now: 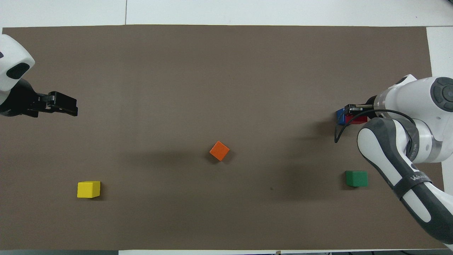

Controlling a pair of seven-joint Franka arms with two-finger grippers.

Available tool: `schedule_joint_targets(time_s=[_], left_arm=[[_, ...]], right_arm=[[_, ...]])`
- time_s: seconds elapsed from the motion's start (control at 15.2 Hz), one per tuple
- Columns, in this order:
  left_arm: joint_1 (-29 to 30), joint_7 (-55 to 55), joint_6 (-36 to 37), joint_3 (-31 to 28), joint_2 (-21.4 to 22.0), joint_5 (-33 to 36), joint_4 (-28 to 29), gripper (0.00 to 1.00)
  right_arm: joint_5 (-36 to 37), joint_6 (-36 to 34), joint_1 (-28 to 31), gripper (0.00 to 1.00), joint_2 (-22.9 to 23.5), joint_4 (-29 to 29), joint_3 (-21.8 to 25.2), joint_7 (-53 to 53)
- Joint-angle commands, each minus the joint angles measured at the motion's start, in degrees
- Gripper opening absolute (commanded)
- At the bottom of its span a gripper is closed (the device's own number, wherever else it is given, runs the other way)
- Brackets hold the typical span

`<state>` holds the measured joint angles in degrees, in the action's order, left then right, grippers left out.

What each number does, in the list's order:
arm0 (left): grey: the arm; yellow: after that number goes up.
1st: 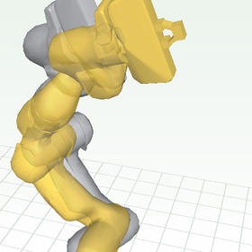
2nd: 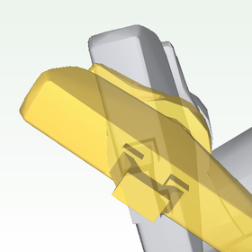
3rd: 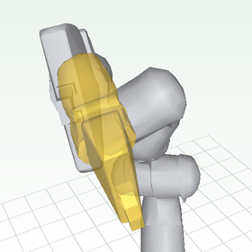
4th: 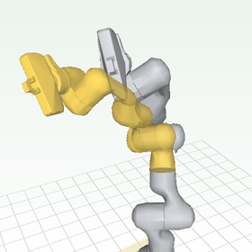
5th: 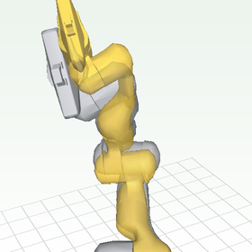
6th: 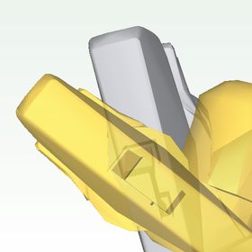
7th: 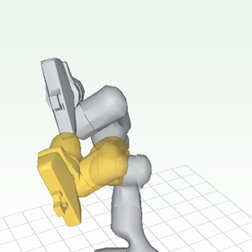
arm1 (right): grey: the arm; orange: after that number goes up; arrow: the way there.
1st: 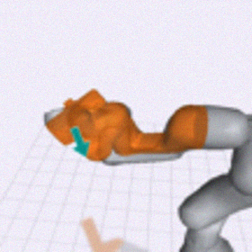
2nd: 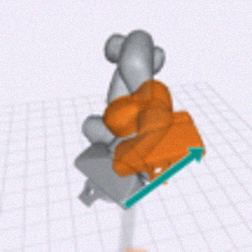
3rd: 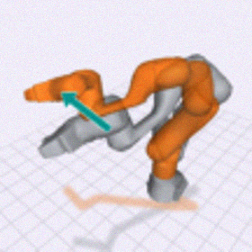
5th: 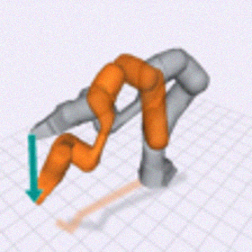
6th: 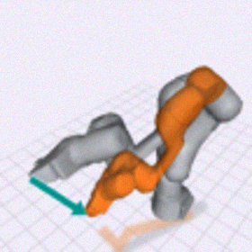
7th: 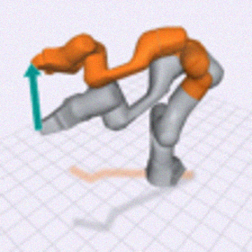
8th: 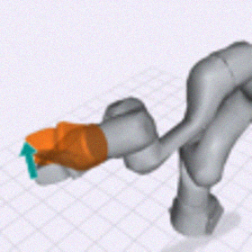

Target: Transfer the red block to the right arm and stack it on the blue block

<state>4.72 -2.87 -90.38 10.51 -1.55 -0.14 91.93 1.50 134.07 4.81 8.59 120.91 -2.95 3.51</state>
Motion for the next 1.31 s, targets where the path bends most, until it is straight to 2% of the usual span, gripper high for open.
schedule_joint_targets(time_s=[0.0,0.2,0.33,0.46,0.59,0.85,0.92,1.18,1.25], left_arm=[[-0.33,-0.64,0.03,-0.32,0.94,1.19,0.88,1.0],[-0.33,-0.56,0.21,-0.4,0.94,1.19,0.88,1.0],[-0.33,-0.56,0.21,-0.4,0.94,1.19,0.88,1.0],[-0.33,-0.73,0.21,-0.4,0.85,1.11,0.8,1.0],[-0.33,-0.73,0.29,-0.4,0.85,1.11,0.8,1.0],[-0.33,-0.56,0.38,-0.4,0.85,1.11,0.8,1.0],[-0.33,-0.56,0.38,-0.49,0.85,1.11,0.8,1.0],[-0.33,-0.64,0.21,-0.67,0.85,1.11,0.8,1.0],[-0.33,-0.73,0.21,-0.67,0.94,1.11,0.8,1.0]], right_arm=[[-0.01,0.84,0.2,0.0,-0.24,0.47,-0.31,-0.17],[-0.01,0.75,0.2,0.02,-0.24,0.47,-0.31,-0.26],[-0.01,0.75,0.2,0.16,-0.24,0.47,-0.31,-0.26],[-0.01,0.58,0.2,0.38,-0.24,0.47,-0.31,-0.26],[-0.01,0.58,0.29,0.42,-0.24,0.47,-0.31,-0.26],[-0.01,0.58,0.29,0.73,-0.24,0.47,-0.31,-0.26],[-0.01,0.49,0.29,0.78,-0.24,0.47,-0.31,-0.26],[-0.01,0.4,0.29,0.82,-0.24,0.38,-0.31,-0.26],[-0.01,0.31,0.29,0.93,-0.24,0.38,-0.31,-0.26]])
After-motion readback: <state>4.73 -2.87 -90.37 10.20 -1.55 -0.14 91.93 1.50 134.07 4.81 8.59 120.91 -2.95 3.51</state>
